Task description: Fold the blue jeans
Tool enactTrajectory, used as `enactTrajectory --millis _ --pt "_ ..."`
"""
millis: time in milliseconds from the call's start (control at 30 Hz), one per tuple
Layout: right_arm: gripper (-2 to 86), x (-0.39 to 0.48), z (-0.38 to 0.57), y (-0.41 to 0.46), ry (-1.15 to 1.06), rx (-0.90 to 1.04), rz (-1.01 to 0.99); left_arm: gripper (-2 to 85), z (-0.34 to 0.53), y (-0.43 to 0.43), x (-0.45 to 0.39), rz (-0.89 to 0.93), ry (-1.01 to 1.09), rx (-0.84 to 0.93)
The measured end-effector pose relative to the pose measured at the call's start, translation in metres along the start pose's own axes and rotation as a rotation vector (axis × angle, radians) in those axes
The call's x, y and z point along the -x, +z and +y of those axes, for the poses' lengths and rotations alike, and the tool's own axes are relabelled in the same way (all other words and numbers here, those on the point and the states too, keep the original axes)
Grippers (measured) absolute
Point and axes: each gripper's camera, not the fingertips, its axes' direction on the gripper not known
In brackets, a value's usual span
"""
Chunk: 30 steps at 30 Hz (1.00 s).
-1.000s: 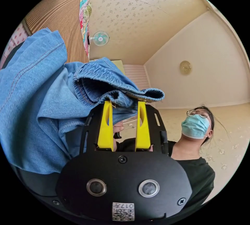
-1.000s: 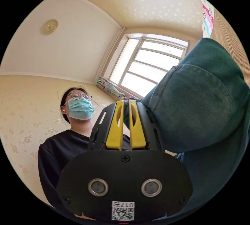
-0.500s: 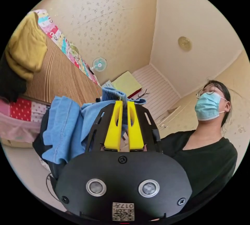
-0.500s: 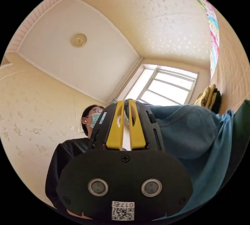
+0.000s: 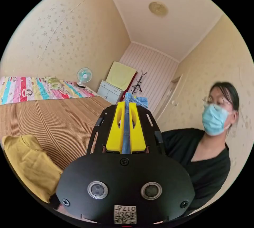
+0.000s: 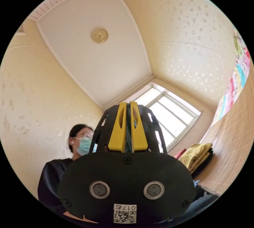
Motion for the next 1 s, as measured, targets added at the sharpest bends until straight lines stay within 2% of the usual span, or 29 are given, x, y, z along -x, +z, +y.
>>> enactTrajectory --millis 33,67,100,167,233,300,433,500,567,633,700,767,833,900,1000 --pt "3.8 -0.011 -0.016 0.011 -0.015 -0.011 0.096 3.5 -0.05 0.013 0.047 -0.041 -0.089 -0.012" --pt "4.2 -0.031 -0.043 0.031 -0.023 -0.058 0.286 4.7 -0.086 0.022 0.084 -0.126 -0.12 -0.016" --pt "4.7 -0.048 -0.061 0.045 -0.015 -0.098 0.393 5.4 -0.097 0.026 0.1 -0.188 -0.127 -0.013" --pt "6.5 -0.07 -0.071 0.059 0.028 -0.105 0.447 9.5 -0.093 0.038 0.153 -0.425 -0.264 0.029" --pt "7.3 -0.083 -0.065 0.071 0.04 -0.025 0.476 13.4 -0.057 0.05 0.174 -0.397 -0.275 0.056" --pt "7.2 -0.089 -0.035 0.084 0.021 0.192 0.544 13.0 -0.001 0.066 0.186 -0.34 -0.25 0.083" --pt "7.4 -0.104 0.063 0.078 0.052 0.526 0.705 11.5 0.161 0.128 0.214 -0.222 -0.337 0.284" --pt "7.8 -0.115 0.144 0.071 0.157 0.731 0.761 12.6 0.228 0.145 0.213 -0.12 -0.395 0.326" --pt "8.6 -0.11 0.205 0.069 0.221 0.842 0.741 13.4 0.296 0.151 0.185 0.02 -0.416 0.317" --pt "9.5 -0.091 0.255 0.071 0.242 0.872 0.667 13.3 0.327 0.145 0.149 0.046 -0.381 0.314" --pt "10.2 -0.059 0.306 0.08 0.249 0.882 0.589 13.2 0.35 0.134 0.106 0.001 -0.329 0.328" --pt "10.5 -0.042 0.335 0.087 0.251 0.876 0.596 13.0 0.374 0.122 0.06 -0.11 -0.275 0.379" --pt "10.8 -0.036 0.359 0.092 0.292 0.865 0.65 12.8 0.393 0.118 0.045 -0.202 -0.31 0.414" --pt "11.3 -0.042 0.389 0.101 0.329 0.892 0.75 12.6 0.409 0.12 0.043 -0.206 -0.358 0.434" --pt "9.9 -0.058 0.407 0.112 0.373 0.943 0.779 9.7 0.422 0.108 0.053 -0.143 -0.453 0.356"
